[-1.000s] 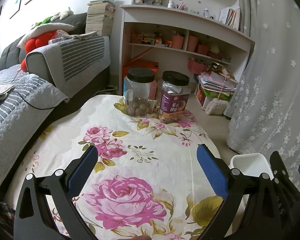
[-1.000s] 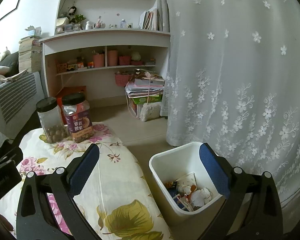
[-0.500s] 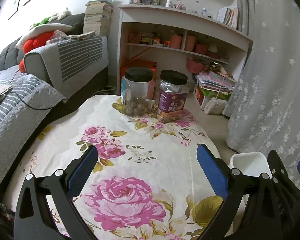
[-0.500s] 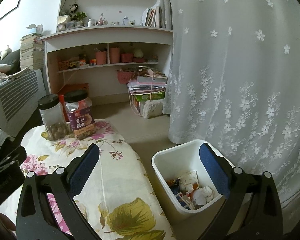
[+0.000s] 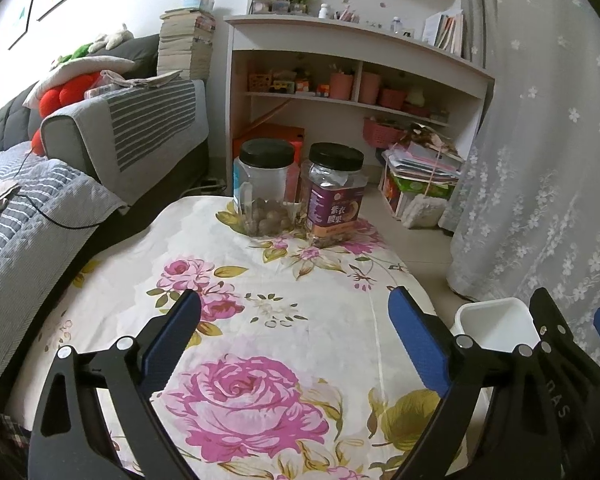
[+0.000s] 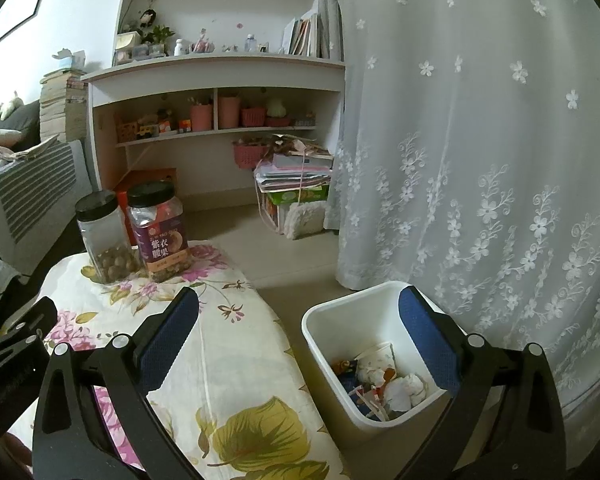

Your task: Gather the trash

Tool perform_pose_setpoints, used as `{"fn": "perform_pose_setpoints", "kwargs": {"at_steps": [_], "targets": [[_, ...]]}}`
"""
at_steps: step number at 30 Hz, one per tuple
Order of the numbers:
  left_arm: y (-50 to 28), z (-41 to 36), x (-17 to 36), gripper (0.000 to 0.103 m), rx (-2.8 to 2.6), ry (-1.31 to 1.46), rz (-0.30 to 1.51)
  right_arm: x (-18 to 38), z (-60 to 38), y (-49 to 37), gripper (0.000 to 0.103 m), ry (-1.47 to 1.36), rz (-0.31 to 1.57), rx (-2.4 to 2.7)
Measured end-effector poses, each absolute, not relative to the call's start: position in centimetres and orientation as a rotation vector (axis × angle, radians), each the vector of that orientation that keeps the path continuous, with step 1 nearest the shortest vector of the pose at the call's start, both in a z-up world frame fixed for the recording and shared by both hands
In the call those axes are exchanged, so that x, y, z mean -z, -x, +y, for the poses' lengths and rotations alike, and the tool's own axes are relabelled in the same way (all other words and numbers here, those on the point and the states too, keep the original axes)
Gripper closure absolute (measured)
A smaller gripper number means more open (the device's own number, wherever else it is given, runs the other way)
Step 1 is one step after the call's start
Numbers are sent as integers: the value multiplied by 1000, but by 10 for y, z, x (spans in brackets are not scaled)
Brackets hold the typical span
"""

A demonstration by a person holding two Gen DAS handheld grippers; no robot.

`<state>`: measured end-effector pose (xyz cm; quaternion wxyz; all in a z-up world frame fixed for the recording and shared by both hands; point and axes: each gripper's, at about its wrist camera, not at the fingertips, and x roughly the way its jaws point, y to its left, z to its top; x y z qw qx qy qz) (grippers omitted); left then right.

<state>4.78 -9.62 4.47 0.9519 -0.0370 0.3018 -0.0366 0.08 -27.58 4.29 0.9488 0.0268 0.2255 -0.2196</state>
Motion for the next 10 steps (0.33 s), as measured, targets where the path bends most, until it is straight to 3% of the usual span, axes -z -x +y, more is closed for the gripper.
{"fn": "perform_pose_setpoints", "kwargs": {"at_steps": [10], "targets": [[-46, -98, -47, 7, 61, 63, 613, -46, -280, 3, 7, -61, 439, 451]]}}
